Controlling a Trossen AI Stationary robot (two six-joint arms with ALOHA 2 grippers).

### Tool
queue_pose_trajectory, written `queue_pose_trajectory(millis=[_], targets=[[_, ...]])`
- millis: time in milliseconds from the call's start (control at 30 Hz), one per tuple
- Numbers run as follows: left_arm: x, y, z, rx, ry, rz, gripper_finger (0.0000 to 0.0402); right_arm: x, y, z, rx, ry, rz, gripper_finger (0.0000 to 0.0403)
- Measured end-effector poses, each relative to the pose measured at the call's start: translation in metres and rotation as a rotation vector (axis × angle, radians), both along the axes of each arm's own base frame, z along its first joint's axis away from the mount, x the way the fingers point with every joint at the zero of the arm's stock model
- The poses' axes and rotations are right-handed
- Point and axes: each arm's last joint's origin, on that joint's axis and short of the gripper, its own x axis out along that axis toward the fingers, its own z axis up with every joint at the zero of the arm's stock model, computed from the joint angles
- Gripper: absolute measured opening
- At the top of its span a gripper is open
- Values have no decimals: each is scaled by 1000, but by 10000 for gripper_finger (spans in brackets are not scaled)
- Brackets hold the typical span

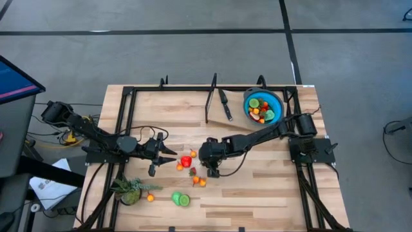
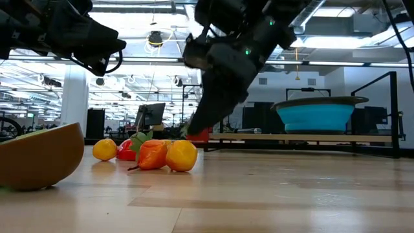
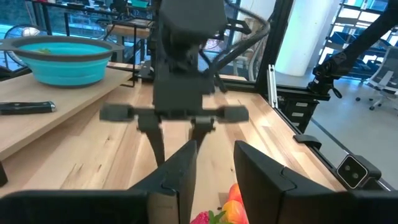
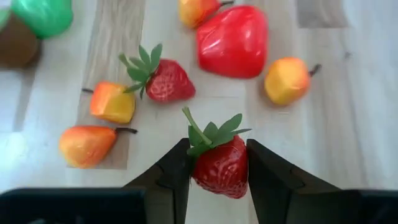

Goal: Pick & Place Fruit
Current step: Put the red strawberry into the blue colander

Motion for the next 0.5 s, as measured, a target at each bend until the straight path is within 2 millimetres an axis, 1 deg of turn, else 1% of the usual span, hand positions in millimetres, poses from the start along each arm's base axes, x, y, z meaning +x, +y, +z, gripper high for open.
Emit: queue_pose_trajectory(millis=[100,267,400,500], targets=[[0,0,0,0,-1,0,103,-7,-2,19,13,0,-21,117],[0,0,1,-4,-11,1,103,-21,-7,57,29,-44,-41,117],[0,0,2,-7,-19,1,103,-36,-13,89,39,-94,-54,117],[0,0,2,-9,-23,1,103,-47,-20,107,45,-117,-74,117]])
